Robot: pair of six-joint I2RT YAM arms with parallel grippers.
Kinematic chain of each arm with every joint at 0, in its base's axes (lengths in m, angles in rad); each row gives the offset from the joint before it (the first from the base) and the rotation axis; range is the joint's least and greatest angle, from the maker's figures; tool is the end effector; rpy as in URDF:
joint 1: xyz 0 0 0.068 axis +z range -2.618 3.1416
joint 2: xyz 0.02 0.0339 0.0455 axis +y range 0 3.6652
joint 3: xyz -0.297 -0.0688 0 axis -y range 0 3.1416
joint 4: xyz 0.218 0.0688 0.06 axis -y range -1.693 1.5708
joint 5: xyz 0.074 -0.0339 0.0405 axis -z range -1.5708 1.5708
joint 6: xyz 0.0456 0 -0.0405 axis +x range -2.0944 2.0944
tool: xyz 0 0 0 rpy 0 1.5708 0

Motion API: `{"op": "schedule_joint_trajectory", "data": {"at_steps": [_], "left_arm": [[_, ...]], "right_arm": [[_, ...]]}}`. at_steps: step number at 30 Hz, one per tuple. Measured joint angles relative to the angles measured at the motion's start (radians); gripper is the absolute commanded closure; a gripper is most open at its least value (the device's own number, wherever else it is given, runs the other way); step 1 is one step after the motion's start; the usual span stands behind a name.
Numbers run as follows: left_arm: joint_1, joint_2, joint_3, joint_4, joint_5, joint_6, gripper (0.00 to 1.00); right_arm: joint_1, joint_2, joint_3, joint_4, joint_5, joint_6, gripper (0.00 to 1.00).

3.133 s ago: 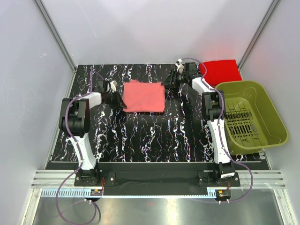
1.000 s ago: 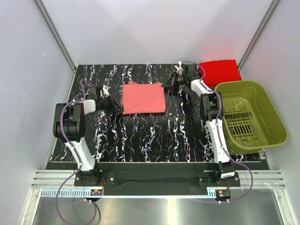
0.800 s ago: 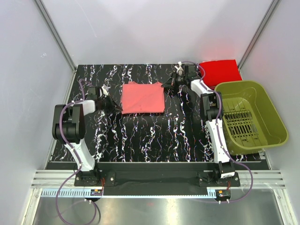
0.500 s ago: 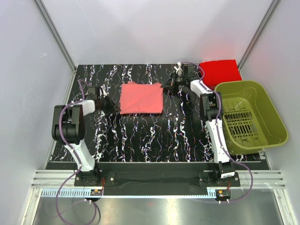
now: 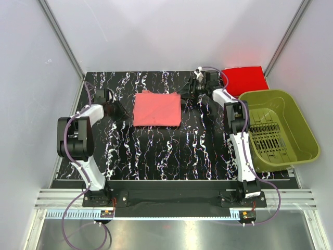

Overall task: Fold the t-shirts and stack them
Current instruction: Fold the tshirt

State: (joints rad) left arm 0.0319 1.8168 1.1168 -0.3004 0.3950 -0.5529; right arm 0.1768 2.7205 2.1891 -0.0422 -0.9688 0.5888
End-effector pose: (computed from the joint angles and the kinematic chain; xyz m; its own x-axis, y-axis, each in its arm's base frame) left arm 0.3608 -0.0060 0.2093 -0.8095 -0.5108 -0.2894 -0.2901 0.7766 -0.5592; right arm 0.5774 0.1413 0.1220 -0.8780 0.1626 -0.4501 -0.3529 0.4153 0.8384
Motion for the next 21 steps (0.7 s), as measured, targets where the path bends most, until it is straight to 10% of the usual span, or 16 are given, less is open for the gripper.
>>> {"op": "schedule_joint_trajectory", "data": {"at_steps": [21], "left_arm": [[-0.082,0.383,0.482,-0.062,0.060,0.068,0.67]], "right_arm": [[0.023,0.018,0.229,-0.352,0.157,-0.206,0.00]]}}
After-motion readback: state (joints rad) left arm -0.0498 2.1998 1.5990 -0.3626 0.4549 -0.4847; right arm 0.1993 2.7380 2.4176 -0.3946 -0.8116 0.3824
